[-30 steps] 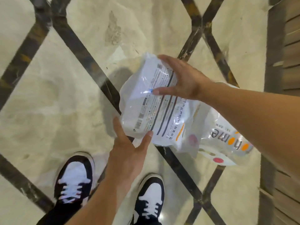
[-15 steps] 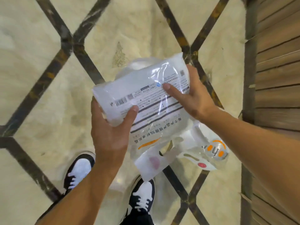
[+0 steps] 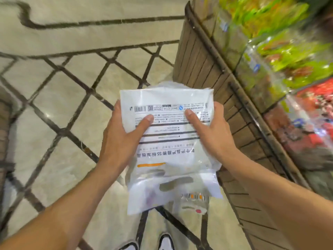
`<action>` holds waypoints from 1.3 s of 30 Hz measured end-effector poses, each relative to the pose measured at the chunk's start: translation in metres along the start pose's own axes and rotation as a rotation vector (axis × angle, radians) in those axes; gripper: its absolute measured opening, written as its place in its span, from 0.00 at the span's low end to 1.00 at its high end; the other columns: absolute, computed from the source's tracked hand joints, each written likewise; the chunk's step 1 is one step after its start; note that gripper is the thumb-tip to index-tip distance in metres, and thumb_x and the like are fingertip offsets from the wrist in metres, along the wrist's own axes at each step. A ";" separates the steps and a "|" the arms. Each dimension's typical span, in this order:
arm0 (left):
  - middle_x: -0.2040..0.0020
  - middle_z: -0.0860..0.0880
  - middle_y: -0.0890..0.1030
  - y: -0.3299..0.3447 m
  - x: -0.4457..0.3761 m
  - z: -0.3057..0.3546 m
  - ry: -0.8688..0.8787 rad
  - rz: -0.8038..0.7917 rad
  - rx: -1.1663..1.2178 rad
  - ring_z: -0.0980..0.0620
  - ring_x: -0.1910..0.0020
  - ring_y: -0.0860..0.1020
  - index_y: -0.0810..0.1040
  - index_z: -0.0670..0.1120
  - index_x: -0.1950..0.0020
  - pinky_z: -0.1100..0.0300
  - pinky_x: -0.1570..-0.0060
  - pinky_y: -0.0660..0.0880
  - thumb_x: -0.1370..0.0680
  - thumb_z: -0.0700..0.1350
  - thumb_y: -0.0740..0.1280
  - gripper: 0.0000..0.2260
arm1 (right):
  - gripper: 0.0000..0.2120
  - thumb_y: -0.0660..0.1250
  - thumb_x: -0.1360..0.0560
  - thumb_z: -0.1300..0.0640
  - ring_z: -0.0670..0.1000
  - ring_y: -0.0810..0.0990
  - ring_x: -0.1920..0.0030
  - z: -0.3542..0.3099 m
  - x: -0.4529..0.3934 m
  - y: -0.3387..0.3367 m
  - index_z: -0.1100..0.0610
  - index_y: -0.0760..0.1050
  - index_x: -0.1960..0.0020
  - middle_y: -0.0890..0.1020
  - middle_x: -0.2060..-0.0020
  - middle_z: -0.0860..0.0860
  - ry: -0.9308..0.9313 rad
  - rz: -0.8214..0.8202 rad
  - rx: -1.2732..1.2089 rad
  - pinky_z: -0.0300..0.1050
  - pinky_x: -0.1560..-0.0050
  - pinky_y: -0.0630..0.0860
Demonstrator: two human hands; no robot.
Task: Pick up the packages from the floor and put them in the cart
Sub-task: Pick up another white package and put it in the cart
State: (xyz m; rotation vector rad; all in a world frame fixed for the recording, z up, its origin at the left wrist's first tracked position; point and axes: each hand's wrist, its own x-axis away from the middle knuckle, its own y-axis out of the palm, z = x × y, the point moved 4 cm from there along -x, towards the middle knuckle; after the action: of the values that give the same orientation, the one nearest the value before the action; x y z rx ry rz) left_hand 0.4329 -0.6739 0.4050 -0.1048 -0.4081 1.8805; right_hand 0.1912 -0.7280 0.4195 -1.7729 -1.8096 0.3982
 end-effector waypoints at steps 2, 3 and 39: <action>0.45 0.62 0.85 -0.012 0.001 0.082 0.086 -0.020 -0.008 0.65 0.48 0.82 0.73 0.68 0.35 0.61 0.46 0.77 0.26 0.63 0.74 0.21 | 0.28 0.68 0.28 0.26 0.56 0.81 0.38 -0.060 0.018 -0.061 0.41 0.63 0.39 0.82 0.40 0.48 -0.001 0.088 0.010 0.56 0.37 0.76; 0.45 0.61 0.85 -0.017 0.005 0.121 0.127 -0.045 -0.002 0.63 0.47 0.83 0.73 0.67 0.35 0.59 0.45 0.78 0.27 0.66 0.72 0.22 | 0.28 0.68 0.27 0.27 0.58 0.80 0.37 -0.087 0.032 -0.093 0.43 0.64 0.39 0.82 0.39 0.50 0.004 0.137 0.011 0.55 0.37 0.75; 0.36 0.53 0.82 0.040 0.936 0.455 1.205 -1.542 0.142 0.46 0.37 0.79 0.76 0.56 0.29 0.54 0.48 0.68 0.23 0.68 0.66 0.26 | 0.45 0.59 0.33 0.16 0.54 0.81 0.35 -0.086 1.129 -0.380 0.42 0.68 0.26 0.81 0.34 0.42 0.762 1.726 0.074 0.63 0.35 0.76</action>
State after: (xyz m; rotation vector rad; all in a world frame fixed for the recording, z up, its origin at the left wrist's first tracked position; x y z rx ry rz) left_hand -0.0491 0.0817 0.9357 -0.5851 0.4372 0.1241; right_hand -0.0222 0.3352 0.9195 -2.4679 0.5092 0.2735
